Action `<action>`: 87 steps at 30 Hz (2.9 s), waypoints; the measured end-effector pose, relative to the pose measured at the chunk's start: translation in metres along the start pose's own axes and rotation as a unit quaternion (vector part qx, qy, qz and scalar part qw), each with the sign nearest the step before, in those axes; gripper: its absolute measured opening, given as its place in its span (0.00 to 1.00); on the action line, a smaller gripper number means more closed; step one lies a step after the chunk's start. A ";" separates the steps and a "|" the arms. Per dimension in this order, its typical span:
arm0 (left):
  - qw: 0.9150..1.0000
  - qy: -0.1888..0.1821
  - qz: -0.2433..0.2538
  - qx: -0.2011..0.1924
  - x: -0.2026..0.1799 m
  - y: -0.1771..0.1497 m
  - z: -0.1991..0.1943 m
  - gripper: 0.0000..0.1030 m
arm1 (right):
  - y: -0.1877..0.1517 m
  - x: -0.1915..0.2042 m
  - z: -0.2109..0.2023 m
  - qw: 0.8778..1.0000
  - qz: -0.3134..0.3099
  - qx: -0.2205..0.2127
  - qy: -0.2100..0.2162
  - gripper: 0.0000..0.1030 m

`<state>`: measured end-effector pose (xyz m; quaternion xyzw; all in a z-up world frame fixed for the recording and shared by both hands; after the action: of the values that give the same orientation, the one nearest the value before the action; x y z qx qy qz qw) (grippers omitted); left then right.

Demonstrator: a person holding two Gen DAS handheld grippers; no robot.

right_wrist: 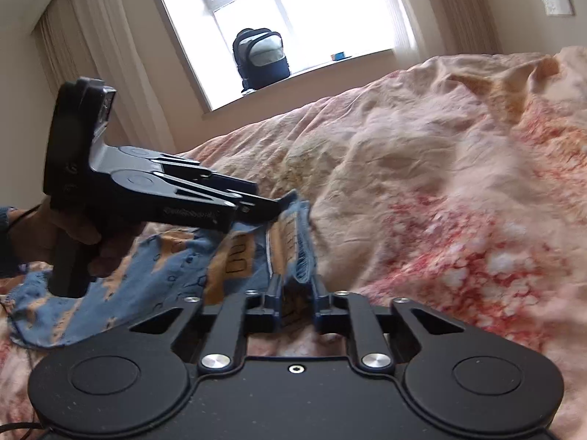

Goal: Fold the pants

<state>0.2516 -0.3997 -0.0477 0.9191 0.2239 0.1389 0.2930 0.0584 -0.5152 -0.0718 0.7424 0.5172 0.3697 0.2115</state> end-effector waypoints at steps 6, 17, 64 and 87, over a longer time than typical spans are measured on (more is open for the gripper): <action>0.996 0.046 -0.069 -0.037 0.019 -0.038 -0.057 0.79 | -0.008 0.000 -0.006 0.999 -0.018 0.006 -0.028 0.20; 0.961 0.199 -0.192 0.027 0.043 -0.198 -0.148 0.94 | -0.011 0.086 -0.001 0.977 -0.212 -0.022 -0.014 0.77; 0.713 0.351 -0.607 -0.009 0.201 -0.411 -0.320 1.00 | 0.044 0.212 0.097 0.938 -0.338 0.073 -0.024 0.99; 0.704 0.183 -0.666 -0.162 0.203 -0.471 -0.312 1.00 | 0.068 0.549 0.244 0.827 -0.476 0.254 0.160 0.95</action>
<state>0.1503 0.1916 -0.0592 0.4256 0.8013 0.1069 0.4066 0.3925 -0.0166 0.0010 0.3621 0.9086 0.1921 0.0800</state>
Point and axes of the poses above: each gripper's, at about its wrist camera, not at the fingertips, and z roughly the way its jaws point, x to its left, y to its top, the point moved 3 cm from there along z, roughly the way its jaws point, and after that the axes turned 8 degrees about x, right-handed, at the moved point
